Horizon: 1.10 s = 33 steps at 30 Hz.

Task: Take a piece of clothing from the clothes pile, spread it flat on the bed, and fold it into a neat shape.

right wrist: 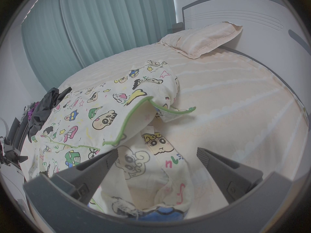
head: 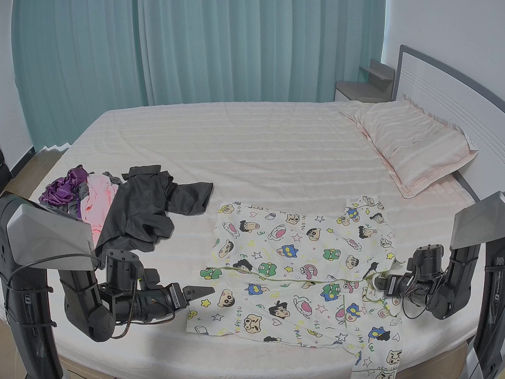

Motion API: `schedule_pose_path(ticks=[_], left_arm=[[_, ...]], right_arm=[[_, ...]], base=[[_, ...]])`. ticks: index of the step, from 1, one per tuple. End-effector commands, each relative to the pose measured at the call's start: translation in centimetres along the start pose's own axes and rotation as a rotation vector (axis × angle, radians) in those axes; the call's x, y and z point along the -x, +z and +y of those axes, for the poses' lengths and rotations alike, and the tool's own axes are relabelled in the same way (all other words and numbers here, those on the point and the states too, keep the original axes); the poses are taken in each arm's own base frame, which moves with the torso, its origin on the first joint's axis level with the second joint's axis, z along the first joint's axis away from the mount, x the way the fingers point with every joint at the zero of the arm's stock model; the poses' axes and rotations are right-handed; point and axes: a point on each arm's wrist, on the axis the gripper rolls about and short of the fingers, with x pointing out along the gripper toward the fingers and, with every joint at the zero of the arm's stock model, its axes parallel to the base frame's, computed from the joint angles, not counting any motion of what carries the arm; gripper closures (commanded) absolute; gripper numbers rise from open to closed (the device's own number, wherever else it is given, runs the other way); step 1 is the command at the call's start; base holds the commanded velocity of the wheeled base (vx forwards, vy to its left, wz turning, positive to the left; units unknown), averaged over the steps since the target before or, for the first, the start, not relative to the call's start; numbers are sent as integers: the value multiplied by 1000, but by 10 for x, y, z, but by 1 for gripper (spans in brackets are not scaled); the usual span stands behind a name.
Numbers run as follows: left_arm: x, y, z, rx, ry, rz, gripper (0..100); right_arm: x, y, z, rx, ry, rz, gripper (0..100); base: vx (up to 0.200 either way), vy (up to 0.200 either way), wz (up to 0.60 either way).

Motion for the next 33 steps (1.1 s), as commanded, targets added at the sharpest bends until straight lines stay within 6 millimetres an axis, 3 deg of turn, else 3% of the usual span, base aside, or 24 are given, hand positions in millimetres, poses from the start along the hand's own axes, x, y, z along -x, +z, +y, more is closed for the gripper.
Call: schedule_pose_path(ticks=[1,5,6,14,23,33], left_arm=[[-1,-1,0,1,1,3,0],[-1,-1,0,1,1,3,0],[-1,-1,0,1,1,3,0],[-1,-1,1,1,3,3,0],[-1,-1,1,2,4,4,0],[-1,-1,1,2,4,4,0]], right_arm=[[-5,-5,1,-3,2,19,0],[-8,-6,1,-56,4,22,0],[-8,-6,1,-56,4,22,100],[-3,0,-1,-176,46,19,100],[12,22,-11,-223,26,-63,100],[15,32,-44,-224,-68,-108,100]], base=[[0,0,0],[0,0,0],[0,0,0],[0,0,0],[0,0,0],[0,0,0]])
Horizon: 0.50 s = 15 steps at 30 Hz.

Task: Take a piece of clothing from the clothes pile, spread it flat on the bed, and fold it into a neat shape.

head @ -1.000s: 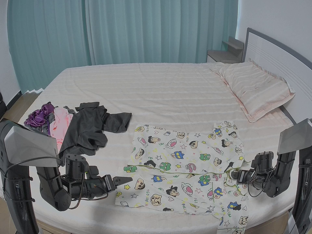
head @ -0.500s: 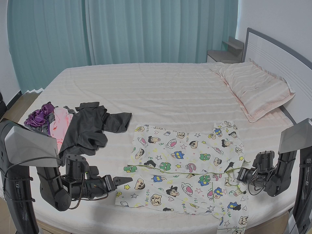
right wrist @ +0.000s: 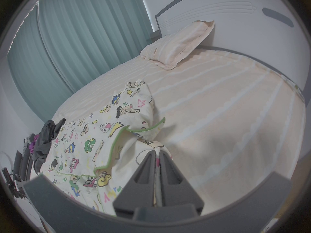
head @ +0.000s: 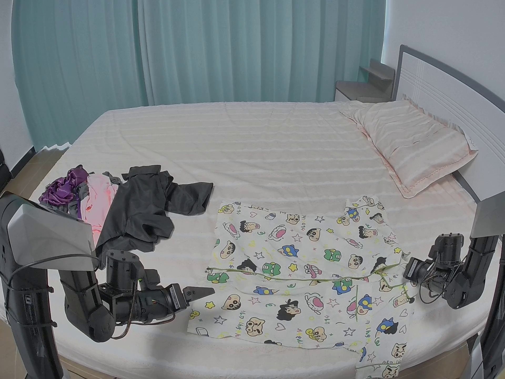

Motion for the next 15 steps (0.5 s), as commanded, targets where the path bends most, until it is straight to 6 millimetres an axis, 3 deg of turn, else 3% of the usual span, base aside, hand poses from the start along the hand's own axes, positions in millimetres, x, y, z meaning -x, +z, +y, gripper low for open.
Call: schedule_pose_path(ticks=[1,6,7,15], left_arm=[[0,0,0,1,0,1,0],[0,0,0,1,2,0,0],[0,0,0,1,2,0,0],[0,-1,0,1,5,-1,0]], right_arm=[[2,7,-10,2,-29,-21,100],[6,0,-11,11,-31,4,100],[6,0,-11,11,-30,3,0],[8,3,-18,-19,-42,-3,0]], base=[[0,0,0],[0,0,0],[0,0,0],[0,0,0]])
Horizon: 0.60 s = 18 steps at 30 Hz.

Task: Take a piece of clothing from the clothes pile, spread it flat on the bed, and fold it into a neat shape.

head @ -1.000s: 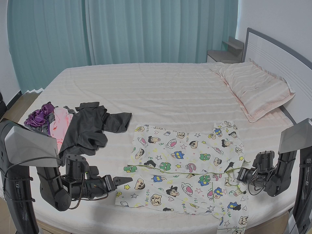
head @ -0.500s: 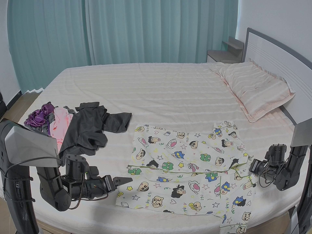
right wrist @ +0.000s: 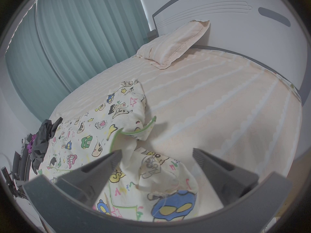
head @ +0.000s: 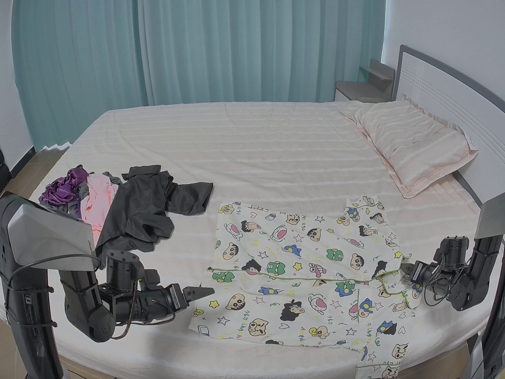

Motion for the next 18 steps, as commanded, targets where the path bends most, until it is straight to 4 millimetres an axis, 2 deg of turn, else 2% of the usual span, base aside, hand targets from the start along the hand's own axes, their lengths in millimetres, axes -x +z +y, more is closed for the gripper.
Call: schedule_pose_path(ticks=[1,11,18], left_arm=[[0,-1,0,1,6,0,0],[-1,-2,0,0,10,0,0],[-1,-2,0,0,11,1,0]], right_arm=[[0,5,-5,-22,-13,-18,0],[-26,2,-30,-83,-85,0,0],[-33,-7,-29,-37,-91,32,0]], base=[[0,0,0],[0,0,0],[0,0,0]])
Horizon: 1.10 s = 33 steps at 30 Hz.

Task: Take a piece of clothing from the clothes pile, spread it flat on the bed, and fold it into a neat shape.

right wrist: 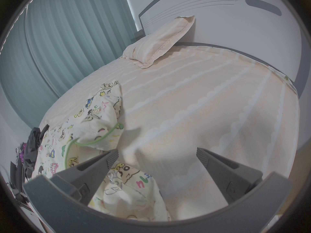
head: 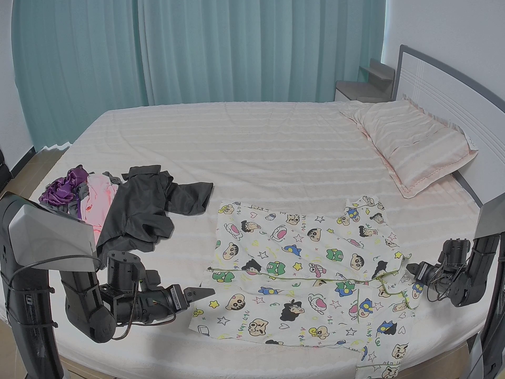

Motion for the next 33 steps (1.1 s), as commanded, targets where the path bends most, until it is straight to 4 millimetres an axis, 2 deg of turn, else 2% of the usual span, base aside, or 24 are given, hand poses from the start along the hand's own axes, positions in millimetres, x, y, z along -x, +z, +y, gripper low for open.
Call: schedule_pose_path(ticks=[1,10,18,19,29,33], left_arm=[[0,0,0,1,1,1,0],[0,0,0,1,1,1,0],[0,0,0,1,1,1,0],[0,0,0,1,1,1,0],[0,0,0,1,1,1,0],[0,0,0,1,1,1,0]], right_arm=[[-8,-12,1,43,-4,40,0],[-6,-22,27,128,65,58,0],[-8,-28,30,138,66,76,0],[-8,-28,30,138,66,76,100],[-3,-24,30,80,71,64,100],[8,-13,33,38,81,23,100]], base=[[0,0,0],[0,0,0],[0,0,0],[0,0,0],[0,0,0],[0,0,0]])
